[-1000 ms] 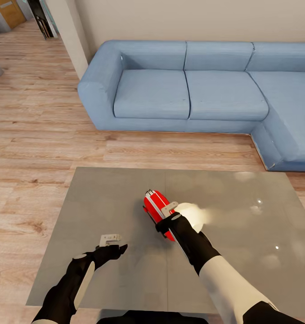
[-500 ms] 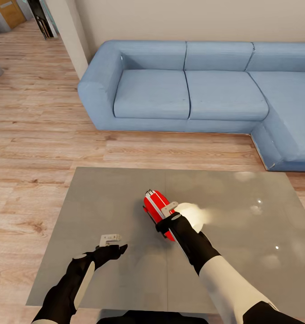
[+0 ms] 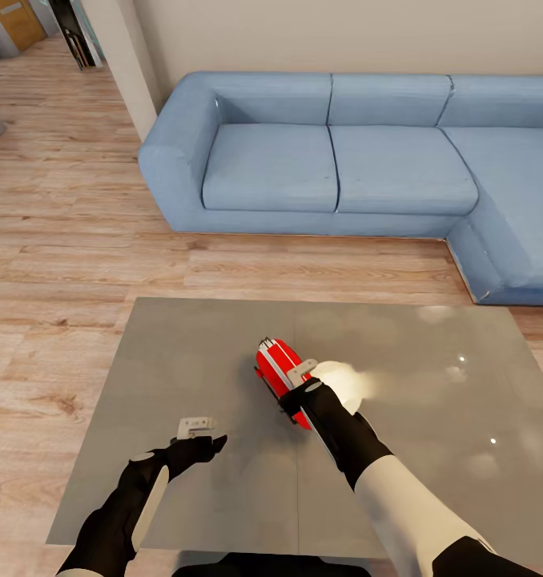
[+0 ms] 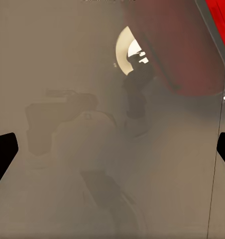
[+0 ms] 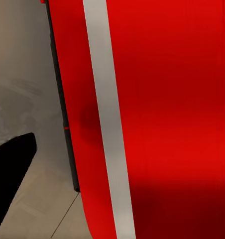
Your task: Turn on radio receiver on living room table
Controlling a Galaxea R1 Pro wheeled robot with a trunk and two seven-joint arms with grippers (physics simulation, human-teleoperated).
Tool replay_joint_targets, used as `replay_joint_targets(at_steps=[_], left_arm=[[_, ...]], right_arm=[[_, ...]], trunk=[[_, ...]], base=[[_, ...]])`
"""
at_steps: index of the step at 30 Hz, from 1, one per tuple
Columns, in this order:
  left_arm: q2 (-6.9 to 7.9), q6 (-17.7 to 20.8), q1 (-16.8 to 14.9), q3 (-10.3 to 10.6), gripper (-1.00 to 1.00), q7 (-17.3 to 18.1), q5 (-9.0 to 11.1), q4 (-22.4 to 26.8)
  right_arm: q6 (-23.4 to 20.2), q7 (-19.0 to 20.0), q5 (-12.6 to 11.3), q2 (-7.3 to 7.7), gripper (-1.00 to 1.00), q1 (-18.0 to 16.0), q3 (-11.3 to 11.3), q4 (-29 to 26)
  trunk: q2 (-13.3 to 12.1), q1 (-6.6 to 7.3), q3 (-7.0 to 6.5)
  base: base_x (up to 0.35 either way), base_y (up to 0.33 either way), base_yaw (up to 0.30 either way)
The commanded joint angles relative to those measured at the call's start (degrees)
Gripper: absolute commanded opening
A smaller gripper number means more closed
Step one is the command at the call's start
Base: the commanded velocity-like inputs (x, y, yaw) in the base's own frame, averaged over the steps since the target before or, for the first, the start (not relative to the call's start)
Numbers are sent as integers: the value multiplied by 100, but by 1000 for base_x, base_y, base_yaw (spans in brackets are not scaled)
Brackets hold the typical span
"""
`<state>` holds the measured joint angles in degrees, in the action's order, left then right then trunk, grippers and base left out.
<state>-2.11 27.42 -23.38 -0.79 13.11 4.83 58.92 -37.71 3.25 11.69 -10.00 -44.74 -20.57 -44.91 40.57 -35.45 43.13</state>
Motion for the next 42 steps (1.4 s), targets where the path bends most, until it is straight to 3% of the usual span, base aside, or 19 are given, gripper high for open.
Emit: replay_joint_targets(at_steps=[1, 26, 29, 42], left_arm=[[0, 0, 0, 0, 100, 0, 0, -1], [0, 0, 0, 0, 100, 2, 0, -12], [0, 0, 0, 0, 100, 2, 0, -21], [0, 0, 0, 0, 100, 1, 0, -21]], right_arm=[[0, 0, 0, 0, -100, 0, 0, 0], [0, -46, 3, 0, -100, 0, 9, 0], [-95, -47, 17, 0, -100, 0, 34, -494], [-777, -27, 18, 0, -100, 0, 64, -1525]], trunk=[[0, 0, 0], [0, 0, 0], [0, 0, 0], [0, 0, 0]], base=[[0, 0, 0], [0, 0, 0], [0, 0, 0], [0, 0, 0]])
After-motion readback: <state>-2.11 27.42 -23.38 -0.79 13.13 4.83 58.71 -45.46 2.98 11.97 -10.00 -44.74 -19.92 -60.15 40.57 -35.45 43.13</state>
